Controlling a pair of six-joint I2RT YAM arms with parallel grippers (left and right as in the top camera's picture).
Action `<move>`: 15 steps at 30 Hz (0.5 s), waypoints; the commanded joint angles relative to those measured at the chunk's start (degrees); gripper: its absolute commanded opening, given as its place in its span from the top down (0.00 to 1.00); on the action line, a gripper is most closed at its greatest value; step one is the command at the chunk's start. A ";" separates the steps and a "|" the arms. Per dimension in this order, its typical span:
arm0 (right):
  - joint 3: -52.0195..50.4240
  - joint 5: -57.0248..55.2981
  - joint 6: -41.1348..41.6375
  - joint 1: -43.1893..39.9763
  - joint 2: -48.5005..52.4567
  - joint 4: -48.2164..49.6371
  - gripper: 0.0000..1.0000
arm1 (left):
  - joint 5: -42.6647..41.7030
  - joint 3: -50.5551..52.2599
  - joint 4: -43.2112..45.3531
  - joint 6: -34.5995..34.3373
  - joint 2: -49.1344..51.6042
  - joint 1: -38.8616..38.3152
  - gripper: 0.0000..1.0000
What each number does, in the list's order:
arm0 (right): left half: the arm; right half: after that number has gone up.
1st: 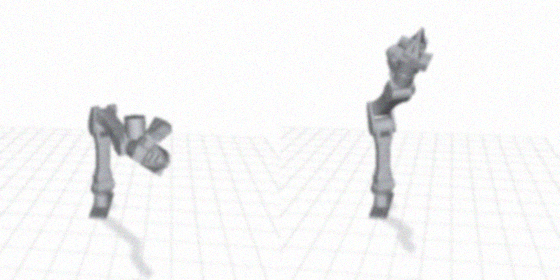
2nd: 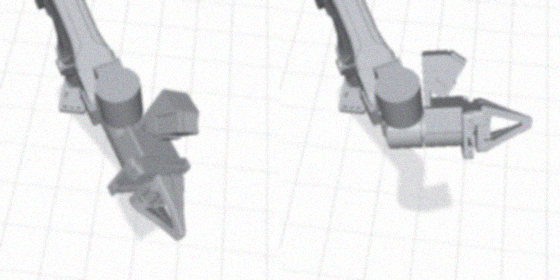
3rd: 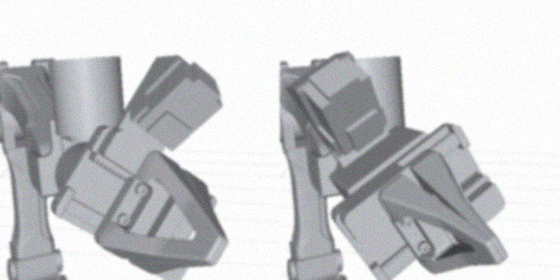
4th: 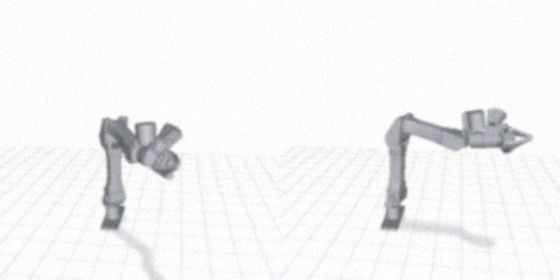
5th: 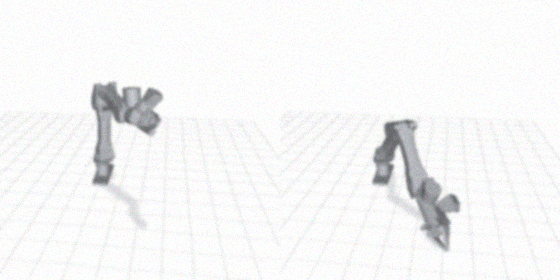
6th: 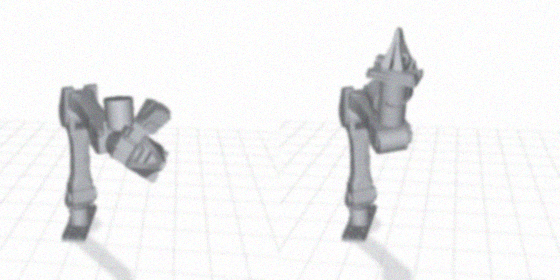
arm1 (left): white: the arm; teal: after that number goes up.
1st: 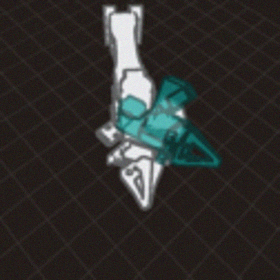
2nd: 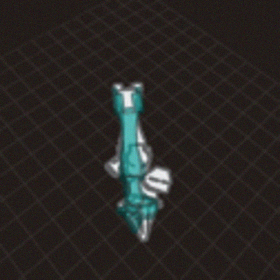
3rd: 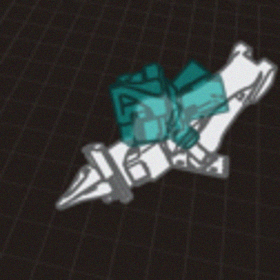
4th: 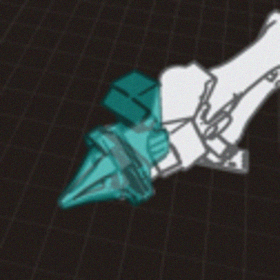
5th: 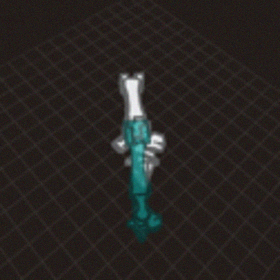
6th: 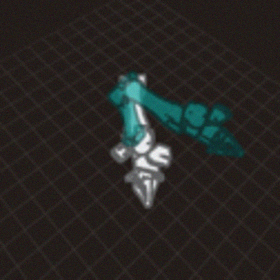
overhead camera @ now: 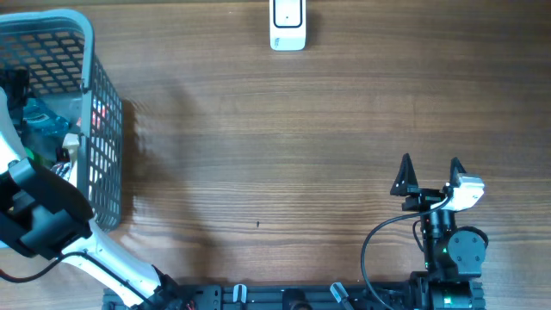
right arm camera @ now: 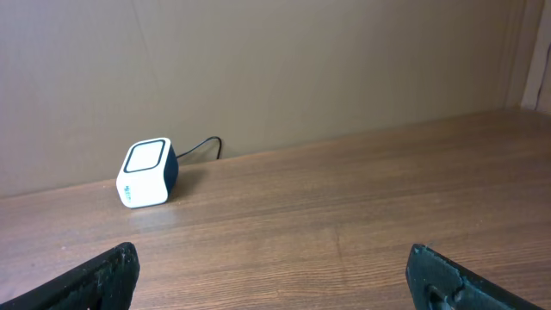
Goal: Scan the item barcode
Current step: 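Reach into the basket and grasp the blue Listerine bottle with the left gripper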
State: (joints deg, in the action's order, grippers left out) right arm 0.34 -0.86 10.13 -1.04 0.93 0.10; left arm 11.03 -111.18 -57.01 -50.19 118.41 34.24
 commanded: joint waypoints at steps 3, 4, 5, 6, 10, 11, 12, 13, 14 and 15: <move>-0.04 0.94 -1.03 0.22 -0.50 0.26 0.00 | 2.58 -0.57 1.42 -1.75 0.70 0.17 0.30; -0.04 0.94 -1.05 0.22 -0.50 0.24 0.00 | 2.56 -0.57 1.60 -1.75 0.90 0.15 0.35; -0.04 0.94 -1.05 0.22 -0.50 0.24 0.00 | 2.56 -0.57 1.60 -1.75 1.20 0.15 0.42; -0.04 0.94 -1.03 0.22 -0.50 0.24 0.00 | 2.54 -0.57 1.57 -1.75 1.49 0.15 0.45; -0.04 0.94 -1.07 0.22 -0.50 0.24 0.00 | 2.47 -0.57 1.20 -1.73 3.23 0.15 0.46; -0.04 0.94 -1.05 0.22 -0.50 0.24 0.00 | 2.45 -0.57 1.03 -1.73 3.58 0.15 0.48; -0.04 0.94 -1.05 0.22 -0.50 0.24 0.00 | 2.38 -0.57 0.98 -1.73 3.82 0.15 0.51; -0.04 0.94 -1.05 0.22 -0.50 0.24 0.00 | 2.34 -0.57 0.90 -1.73 3.98 0.15 0.54; -0.04 0.94 -1.03 0.22 -0.50 0.24 0.00 | 2.34 -0.57 0.87 -1.73 3.98 0.15 0.57; -0.04 0.94 -1.03 0.22 -0.50 0.24 0.00 | 2.34 -0.57 0.90 -1.73 3.98 0.15 0.59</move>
State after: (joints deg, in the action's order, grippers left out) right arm 0.34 -0.86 10.13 -1.04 0.93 0.10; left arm 12.34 -111.18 -56.03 -51.64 121.32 34.24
